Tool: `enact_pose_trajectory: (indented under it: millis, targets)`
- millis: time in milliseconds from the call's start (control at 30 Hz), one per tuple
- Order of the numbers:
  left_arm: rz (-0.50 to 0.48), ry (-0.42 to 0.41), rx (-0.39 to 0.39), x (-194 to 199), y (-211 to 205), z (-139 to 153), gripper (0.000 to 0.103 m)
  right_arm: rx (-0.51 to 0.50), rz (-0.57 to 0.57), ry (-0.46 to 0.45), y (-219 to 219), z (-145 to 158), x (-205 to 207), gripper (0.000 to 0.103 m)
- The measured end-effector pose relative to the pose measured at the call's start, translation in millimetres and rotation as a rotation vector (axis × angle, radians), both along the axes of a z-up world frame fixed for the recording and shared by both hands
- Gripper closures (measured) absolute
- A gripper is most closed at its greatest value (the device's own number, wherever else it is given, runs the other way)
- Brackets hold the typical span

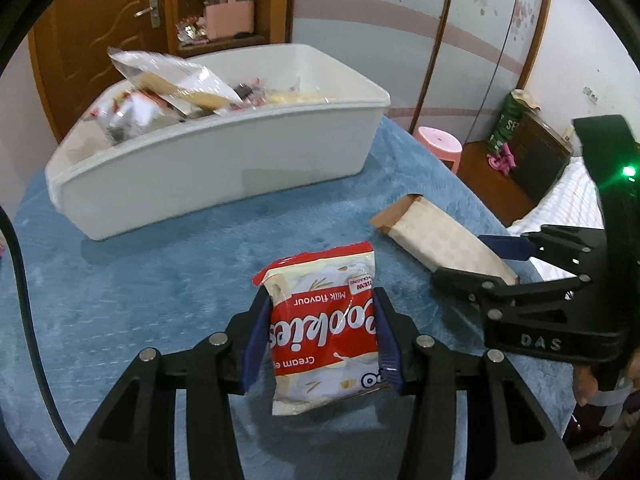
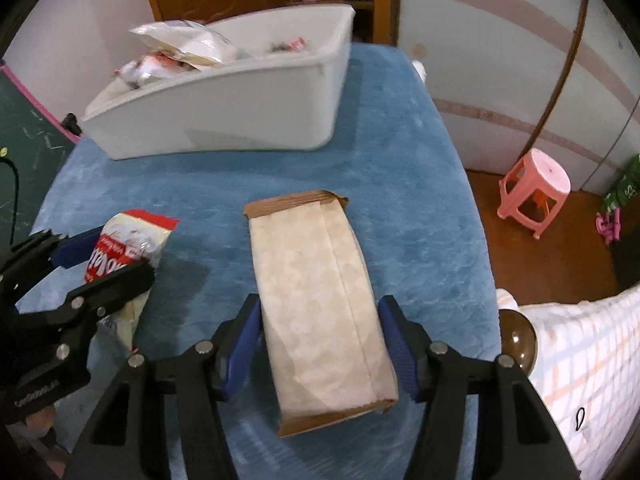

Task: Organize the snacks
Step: 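Lift both snacks over the white bin and release them inside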

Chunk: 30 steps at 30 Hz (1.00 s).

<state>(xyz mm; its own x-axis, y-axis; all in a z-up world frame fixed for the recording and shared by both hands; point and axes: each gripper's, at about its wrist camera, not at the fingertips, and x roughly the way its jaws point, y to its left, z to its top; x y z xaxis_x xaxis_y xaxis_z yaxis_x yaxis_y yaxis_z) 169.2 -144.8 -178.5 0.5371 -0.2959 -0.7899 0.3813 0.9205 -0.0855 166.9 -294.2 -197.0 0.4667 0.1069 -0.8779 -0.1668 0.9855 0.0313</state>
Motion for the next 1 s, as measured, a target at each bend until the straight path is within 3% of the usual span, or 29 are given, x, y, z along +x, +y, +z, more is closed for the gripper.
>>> enact_pose_trajectory:
  millis: [200, 533, 1000]
  targets:
    - [0.043, -0.044, 0.058, -8, 16, 22, 0.056, 0.041, 0.028, -0.076, 16, 32, -17, 0.044]
    - [0.139, -0.130, 0.072, -9, 62, 97, 0.056, 0.132, 0.069, -0.196, 36, 96, -20, 0.044]
    - [0.172, -0.294, 0.033, 73, 85, 212, 0.056, 0.192, 0.064, -0.411, 55, 213, 35, 0.043]
